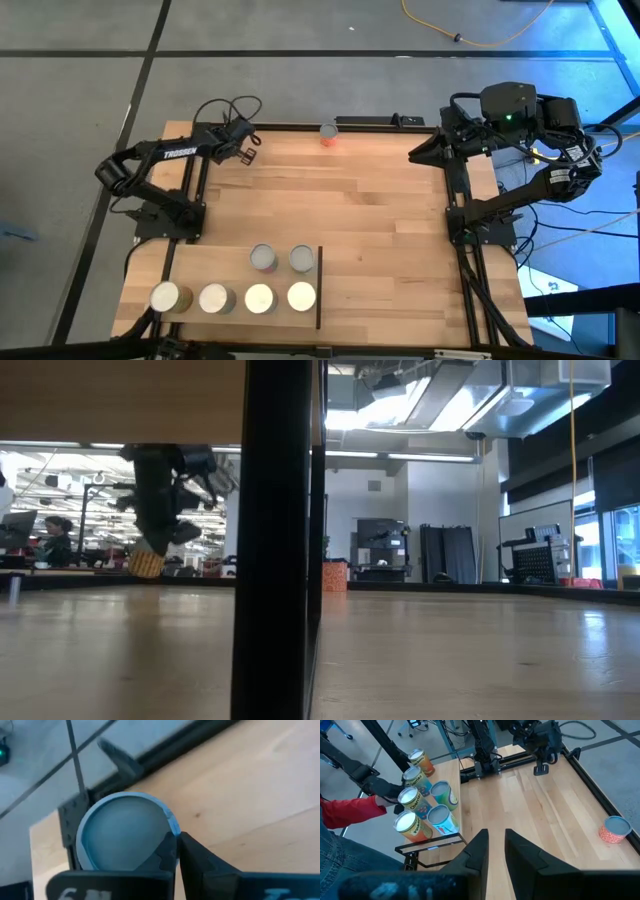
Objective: Pick and place cans onto a shelf
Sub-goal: Put the canned spicy black beans on the shelf
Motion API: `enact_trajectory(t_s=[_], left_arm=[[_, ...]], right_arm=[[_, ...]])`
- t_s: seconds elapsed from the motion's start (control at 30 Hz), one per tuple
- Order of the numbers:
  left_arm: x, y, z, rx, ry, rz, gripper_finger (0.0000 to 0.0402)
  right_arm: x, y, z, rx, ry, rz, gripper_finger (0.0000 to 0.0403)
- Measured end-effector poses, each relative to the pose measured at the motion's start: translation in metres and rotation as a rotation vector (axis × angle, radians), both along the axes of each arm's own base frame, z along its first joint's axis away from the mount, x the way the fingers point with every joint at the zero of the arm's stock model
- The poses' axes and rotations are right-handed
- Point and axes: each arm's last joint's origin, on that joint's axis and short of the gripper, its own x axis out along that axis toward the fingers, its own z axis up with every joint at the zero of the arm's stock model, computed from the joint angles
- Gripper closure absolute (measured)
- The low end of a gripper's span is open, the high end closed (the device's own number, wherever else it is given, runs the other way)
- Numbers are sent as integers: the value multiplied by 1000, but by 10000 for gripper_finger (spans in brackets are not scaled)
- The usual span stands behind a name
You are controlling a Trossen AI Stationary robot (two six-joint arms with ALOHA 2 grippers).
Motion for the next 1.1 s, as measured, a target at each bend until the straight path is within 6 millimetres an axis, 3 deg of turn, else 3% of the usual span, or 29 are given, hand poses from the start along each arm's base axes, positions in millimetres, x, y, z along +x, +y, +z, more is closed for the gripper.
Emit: enact_trajectory(t_s=[0.23, 0.4, 0.7, 0.87, 1.1], left_arm=[[7, -9, 46, 14, -60, -85, 400], [10, -29, 88, -13, -77, -164, 401], [12, -81, 166, -98, -127, -301, 401], [12, -114, 200, -134, -261, -381, 401], [4, -158, 227, -222, -311, -470, 401]], right_arm=[[0, 0, 0, 0, 0, 0, 338], [0, 0, 0, -24, -1, 14, 338], [0, 0, 0, -121, -6, 70, 338], [0, 0, 0, -143, -7, 83, 338], [0, 0, 0, -144, -7, 84, 338]])
